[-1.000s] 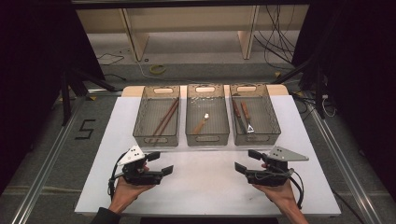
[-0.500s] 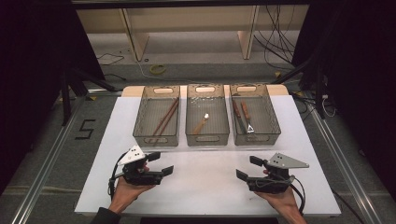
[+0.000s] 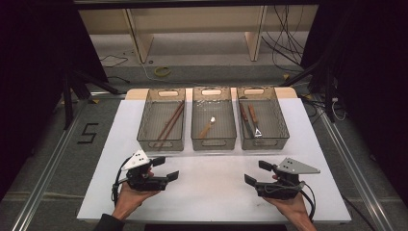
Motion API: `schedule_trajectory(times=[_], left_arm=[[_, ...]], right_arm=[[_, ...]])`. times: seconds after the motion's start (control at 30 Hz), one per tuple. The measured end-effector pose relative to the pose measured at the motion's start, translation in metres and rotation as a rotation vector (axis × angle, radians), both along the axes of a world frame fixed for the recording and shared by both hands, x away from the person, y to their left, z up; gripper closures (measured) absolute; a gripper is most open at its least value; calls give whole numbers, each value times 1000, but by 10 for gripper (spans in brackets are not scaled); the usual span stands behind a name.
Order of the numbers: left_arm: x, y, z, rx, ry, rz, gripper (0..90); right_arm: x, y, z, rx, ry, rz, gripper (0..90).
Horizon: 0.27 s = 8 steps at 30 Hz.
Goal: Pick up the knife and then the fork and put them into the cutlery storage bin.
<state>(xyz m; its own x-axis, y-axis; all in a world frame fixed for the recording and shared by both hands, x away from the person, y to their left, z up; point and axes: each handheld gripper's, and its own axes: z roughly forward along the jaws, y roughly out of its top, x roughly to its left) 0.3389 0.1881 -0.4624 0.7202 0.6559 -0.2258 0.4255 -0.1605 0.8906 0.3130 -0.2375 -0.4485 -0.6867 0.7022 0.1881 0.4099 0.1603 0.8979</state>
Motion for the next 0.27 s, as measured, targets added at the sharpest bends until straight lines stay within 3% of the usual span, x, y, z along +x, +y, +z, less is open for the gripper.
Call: schedule_trajectory(times=[0.27], left_arm=[[0, 0, 0, -1, 1, 2, 180]], right_arm=[[0, 0, 0, 0, 2, -3, 224]])
